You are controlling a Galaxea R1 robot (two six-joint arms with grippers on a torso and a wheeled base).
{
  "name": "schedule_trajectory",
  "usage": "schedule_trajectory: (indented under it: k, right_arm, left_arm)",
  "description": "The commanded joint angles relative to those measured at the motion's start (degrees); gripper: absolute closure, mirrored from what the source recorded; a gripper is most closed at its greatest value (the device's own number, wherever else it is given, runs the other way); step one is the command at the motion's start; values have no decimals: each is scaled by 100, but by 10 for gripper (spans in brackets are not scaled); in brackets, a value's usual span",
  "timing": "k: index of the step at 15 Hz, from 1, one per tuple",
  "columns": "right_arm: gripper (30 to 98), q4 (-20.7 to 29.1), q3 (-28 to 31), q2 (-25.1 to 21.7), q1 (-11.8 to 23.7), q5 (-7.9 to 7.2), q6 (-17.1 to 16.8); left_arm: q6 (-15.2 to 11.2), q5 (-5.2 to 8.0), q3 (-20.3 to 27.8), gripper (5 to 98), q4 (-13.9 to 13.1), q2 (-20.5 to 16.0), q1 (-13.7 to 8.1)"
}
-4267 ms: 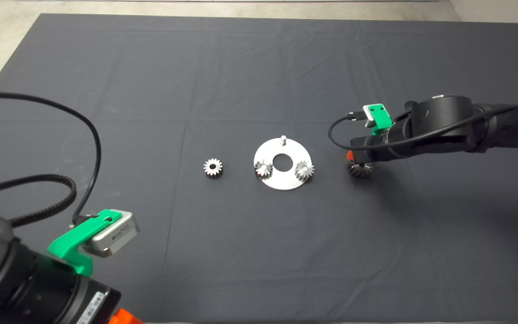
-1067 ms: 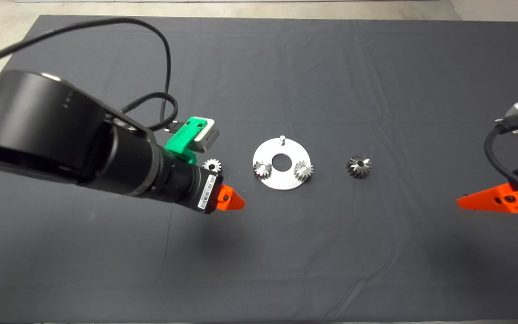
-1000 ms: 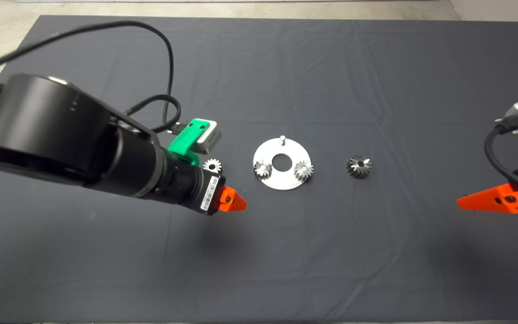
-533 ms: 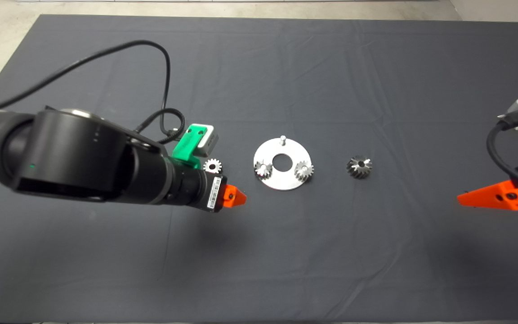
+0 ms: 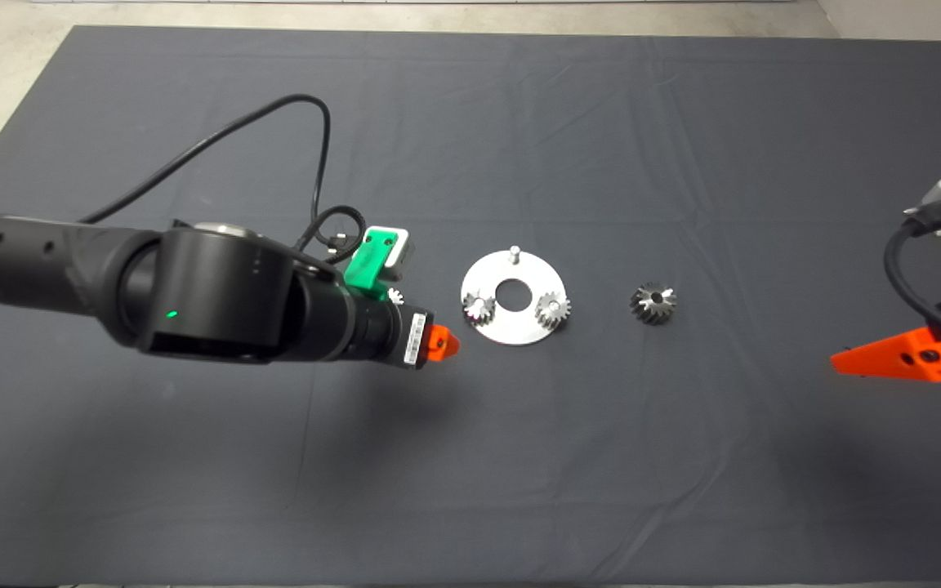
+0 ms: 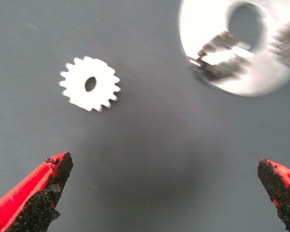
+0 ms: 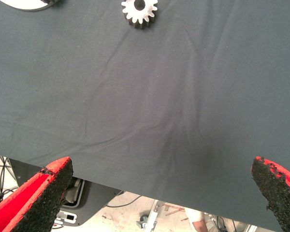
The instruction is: Remove an incorrectly installed larger gear and replace it with the correct smaller gear
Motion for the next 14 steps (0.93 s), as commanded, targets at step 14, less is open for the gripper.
schedule_trajectory:
  k: [14]
  right_arm:
    - [308, 174, 26, -38, 703, -209, -19]
  left_arm:
    - [108, 528, -992, 53, 821, 228, 542]
